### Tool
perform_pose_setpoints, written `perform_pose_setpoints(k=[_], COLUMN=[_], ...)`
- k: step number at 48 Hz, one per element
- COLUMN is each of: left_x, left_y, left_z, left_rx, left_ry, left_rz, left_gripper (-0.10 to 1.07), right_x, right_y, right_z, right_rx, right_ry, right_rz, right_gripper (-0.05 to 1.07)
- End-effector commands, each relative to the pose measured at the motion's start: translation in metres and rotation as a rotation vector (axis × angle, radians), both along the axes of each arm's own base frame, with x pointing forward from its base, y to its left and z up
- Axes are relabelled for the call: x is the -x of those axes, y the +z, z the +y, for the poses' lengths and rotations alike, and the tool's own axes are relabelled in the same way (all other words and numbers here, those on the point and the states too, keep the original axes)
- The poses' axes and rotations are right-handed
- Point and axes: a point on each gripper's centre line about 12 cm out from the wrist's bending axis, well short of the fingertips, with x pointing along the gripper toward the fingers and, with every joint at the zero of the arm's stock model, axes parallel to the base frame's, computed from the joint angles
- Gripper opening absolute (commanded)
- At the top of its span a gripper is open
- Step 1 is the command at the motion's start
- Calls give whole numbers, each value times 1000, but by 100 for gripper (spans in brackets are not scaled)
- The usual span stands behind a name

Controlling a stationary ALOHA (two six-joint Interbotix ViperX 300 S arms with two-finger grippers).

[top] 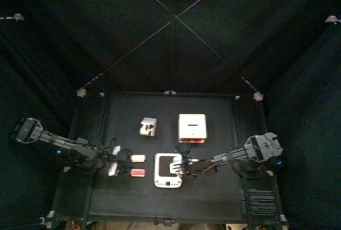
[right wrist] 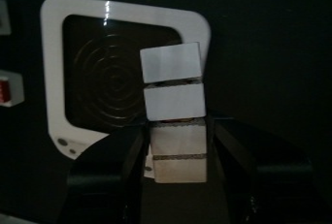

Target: Put sushi roll right of stove

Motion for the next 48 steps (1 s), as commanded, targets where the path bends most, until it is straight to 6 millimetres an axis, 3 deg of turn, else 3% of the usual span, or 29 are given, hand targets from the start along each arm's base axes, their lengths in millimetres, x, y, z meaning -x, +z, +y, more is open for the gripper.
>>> perform_pose_setpoints(k=[1,20,34,48], left_x=[-3,-3,-3,-3], left_y=[4,4,4,4], left_z=[0,0,0,0], left_rx=[4,3,4,5], left_ry=[1,0,0,1], left_rz=[-18,-20,-23,-21], left_gripper=[97,97,97,97], right_x=[16,52,57,58], right_y=[13,-7,-16,-22], right_z=[7,20,19,19], right_rx=[-18,-24,-19,-18], right_ry=[-35,-132,-143,-151], right_rz=[-46,-24,1,23], right_gripper=[70,70,72,89])
